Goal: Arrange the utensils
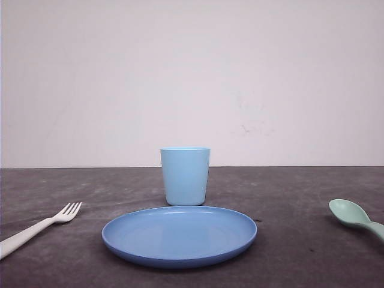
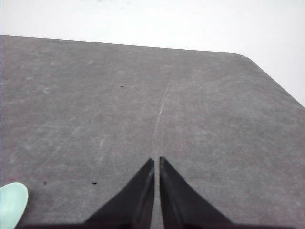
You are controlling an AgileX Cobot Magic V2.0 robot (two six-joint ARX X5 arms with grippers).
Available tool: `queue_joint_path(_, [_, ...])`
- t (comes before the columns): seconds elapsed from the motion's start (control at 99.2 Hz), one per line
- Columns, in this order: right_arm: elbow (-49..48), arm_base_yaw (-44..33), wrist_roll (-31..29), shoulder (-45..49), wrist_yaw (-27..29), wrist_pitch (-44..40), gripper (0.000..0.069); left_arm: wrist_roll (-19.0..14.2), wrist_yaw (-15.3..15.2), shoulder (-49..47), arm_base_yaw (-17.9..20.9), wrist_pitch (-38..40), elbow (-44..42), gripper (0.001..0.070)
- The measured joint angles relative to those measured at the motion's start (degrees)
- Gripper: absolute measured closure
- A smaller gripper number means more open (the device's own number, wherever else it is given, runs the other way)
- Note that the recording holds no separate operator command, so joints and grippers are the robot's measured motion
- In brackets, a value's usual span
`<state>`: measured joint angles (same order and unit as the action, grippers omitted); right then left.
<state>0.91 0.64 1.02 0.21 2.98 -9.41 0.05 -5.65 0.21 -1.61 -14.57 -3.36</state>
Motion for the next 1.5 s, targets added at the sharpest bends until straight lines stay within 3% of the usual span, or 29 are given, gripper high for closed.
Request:
queue_joint_path(1.331, [0.0, 0.0, -0.5, 0.0, -0.2, 0.0, 0.0674, -0.1, 0.0, 0.0, 0.0, 0.0, 0.0, 0.0685])
queue_joint_path(1.412, [0.0, 0.0, -2.3, 0.0, -1.2, 0.1, 0.0674, -1.4, 0.0, 0.0, 0.0, 0.0, 0.0, 0.0685])
queue_joint_path(1.502, [0.0, 0.0, -5.5, 0.0, -3.9, 0.2, 0.0674, -5.2, 0.0, 0.0, 0.0, 0.1, 0.0, 0.0685])
